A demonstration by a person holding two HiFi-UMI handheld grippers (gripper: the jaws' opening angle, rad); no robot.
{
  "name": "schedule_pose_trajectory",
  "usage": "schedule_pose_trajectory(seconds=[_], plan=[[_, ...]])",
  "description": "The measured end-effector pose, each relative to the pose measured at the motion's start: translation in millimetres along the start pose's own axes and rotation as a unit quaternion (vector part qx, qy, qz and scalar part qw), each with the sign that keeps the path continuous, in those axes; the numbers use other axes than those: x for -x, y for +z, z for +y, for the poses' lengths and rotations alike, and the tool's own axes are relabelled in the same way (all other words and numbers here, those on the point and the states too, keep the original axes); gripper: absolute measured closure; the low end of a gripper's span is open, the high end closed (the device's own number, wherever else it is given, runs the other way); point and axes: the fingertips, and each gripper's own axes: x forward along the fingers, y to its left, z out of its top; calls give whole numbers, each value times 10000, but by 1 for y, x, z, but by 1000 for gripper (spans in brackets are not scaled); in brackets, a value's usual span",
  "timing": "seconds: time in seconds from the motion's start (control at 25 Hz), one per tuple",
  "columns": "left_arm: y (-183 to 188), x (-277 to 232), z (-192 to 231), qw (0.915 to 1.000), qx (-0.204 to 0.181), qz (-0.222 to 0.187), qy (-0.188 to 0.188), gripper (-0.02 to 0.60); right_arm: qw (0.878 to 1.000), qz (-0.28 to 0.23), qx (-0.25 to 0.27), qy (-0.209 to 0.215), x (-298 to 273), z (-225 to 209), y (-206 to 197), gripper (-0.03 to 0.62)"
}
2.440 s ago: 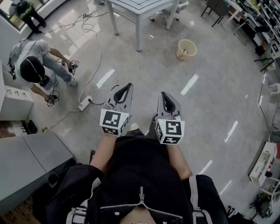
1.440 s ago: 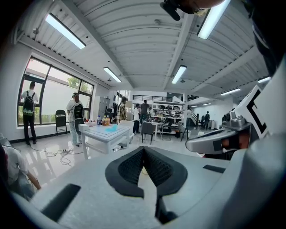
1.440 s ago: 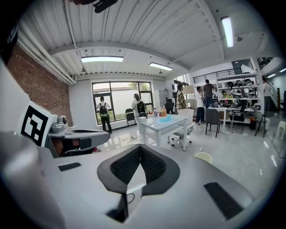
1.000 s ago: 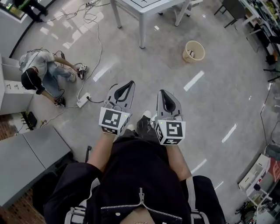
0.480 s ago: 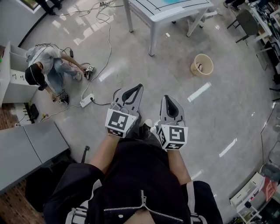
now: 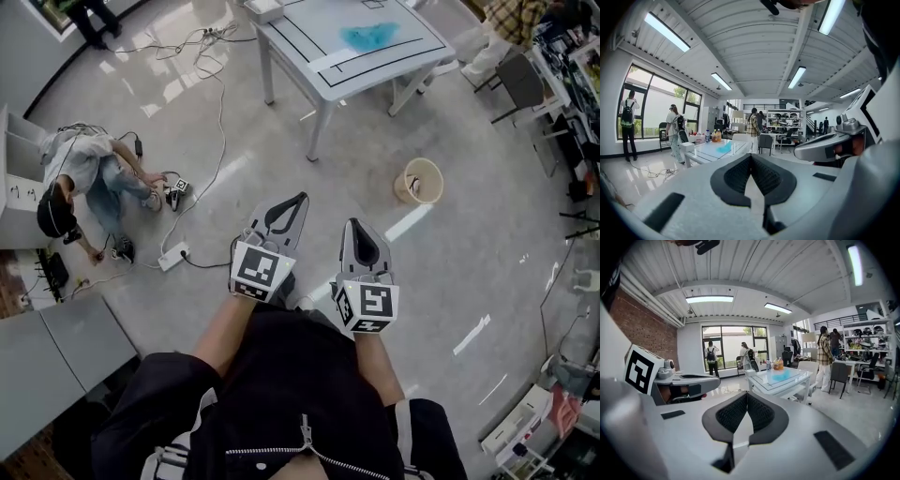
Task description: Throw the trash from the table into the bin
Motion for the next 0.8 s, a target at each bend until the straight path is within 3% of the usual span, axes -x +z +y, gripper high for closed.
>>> schedule_pose_trajectory(seconds=[0.36, 0.8], plan=[[20, -72, 62, 9996, -18, -17, -284, 575, 9994, -61, -142, -302, -82, -23, 37, 585], [14, -149, 88, 9992, 95, 197, -320, 575, 9991, 33, -338, -268, -152, -72, 46, 585]])
